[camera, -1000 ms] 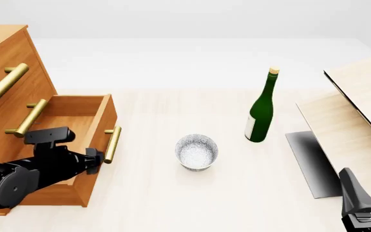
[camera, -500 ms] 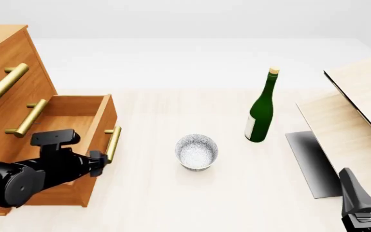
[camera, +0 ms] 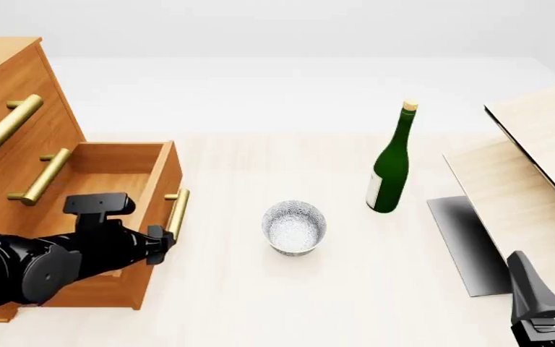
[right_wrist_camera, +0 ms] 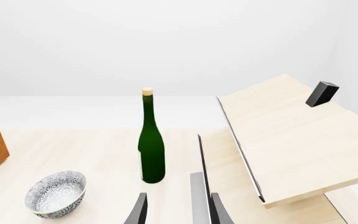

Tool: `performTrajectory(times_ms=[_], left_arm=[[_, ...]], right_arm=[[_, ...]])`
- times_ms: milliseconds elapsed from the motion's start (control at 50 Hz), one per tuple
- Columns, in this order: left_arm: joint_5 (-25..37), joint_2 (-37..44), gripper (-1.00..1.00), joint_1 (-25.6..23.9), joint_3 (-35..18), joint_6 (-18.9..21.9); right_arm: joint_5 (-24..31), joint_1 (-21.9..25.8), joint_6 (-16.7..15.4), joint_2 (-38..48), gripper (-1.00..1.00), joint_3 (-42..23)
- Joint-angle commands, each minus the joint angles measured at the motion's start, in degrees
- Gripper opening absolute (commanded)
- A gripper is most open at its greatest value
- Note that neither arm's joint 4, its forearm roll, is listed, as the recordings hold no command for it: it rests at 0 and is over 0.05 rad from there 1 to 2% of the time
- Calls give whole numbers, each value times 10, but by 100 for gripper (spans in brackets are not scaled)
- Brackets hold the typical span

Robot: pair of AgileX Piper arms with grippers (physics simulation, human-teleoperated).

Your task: Put the bowl in the bottom drawer of the cabinet and close it.

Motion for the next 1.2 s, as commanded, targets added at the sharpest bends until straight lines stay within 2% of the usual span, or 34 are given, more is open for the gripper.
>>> performTrajectory(times_ms=[20, 900, 1200], left_arm=[[12, -17, 100, -8, -8, -2], [20, -50, 100, -65, -13, -6], [23, -62, 100, -65, -12, -1]], right_arm=[[0, 0, 0, 0, 100, 0], [0, 0, 0, 0, 100, 0], [0, 0, 0, 0, 100, 0]])
